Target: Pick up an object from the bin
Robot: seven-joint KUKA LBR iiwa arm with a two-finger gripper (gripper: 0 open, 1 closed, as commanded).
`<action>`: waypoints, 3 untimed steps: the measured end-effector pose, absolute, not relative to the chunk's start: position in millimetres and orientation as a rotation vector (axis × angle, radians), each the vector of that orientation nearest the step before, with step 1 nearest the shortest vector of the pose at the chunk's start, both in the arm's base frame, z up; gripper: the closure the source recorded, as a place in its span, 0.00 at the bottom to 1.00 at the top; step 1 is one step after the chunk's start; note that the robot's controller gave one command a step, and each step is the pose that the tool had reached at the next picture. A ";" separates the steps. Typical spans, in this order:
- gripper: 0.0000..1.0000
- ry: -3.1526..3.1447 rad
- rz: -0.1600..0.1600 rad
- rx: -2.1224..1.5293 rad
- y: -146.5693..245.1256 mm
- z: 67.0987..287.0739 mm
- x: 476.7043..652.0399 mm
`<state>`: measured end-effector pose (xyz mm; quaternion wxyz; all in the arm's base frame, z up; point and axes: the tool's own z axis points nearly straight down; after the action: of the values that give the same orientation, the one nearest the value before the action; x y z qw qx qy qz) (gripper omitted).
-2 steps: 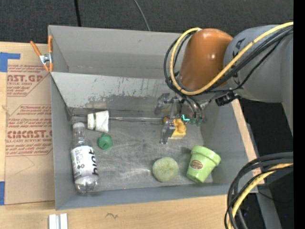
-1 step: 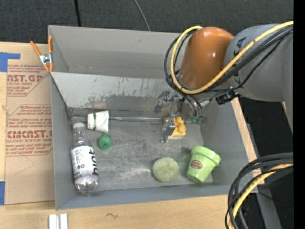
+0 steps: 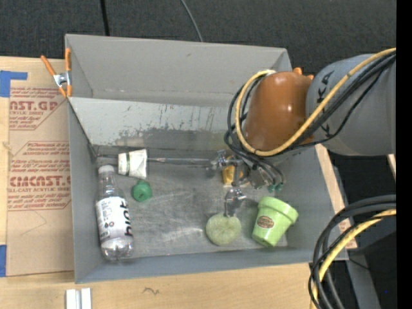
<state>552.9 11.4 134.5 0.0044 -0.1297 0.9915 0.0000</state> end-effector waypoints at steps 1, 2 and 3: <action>0.00 3.086 0.002 -0.596 -2.7 120.3 513.6; 0.00 3.049 0.001 -0.757 -1.3 122.4 501.6; 0.00 2.947 0.000 -1.072 1.4 74.3 488.2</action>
Offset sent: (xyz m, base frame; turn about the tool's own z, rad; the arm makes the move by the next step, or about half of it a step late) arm -0.0547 -0.0124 -0.0108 -0.2815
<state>488.2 1.4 74.3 0.0029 -0.3420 0.9397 -0.0001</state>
